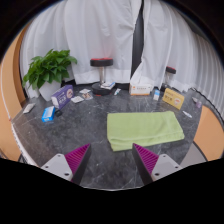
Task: Fold towel
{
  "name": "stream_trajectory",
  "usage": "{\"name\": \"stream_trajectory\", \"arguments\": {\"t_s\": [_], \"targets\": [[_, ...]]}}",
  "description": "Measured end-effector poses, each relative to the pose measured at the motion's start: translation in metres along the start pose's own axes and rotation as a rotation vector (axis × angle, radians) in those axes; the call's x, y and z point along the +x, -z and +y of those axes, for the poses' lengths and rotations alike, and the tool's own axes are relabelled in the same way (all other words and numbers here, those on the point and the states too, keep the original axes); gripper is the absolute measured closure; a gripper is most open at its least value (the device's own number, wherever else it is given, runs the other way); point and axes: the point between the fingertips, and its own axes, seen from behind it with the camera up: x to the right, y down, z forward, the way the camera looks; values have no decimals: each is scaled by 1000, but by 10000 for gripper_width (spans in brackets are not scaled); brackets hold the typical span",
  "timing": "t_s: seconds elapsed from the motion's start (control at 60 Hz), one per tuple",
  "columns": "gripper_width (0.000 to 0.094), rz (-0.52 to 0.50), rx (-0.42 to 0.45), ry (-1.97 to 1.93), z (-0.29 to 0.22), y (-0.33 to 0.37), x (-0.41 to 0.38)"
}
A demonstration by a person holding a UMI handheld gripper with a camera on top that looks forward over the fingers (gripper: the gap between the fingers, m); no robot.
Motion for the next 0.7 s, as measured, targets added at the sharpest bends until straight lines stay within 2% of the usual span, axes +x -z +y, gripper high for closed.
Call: {"name": "stream_trajectory", "arguments": {"t_s": [0.167,0.25,0.3,0.383,0.483,0.567,0.7], "targets": [[91,32,-15,31,-30,-99,22],[89,39,-37,43,-30,-139,28],[119,29,-59,38,-26,-156,27],[272,25,-89,52,-15,-178,27],[492,41,-53,177,-18,-186,30],[769,42,-49,203,-18,-189,38],[843,-6,-79,163,-22,-187,39]]}}
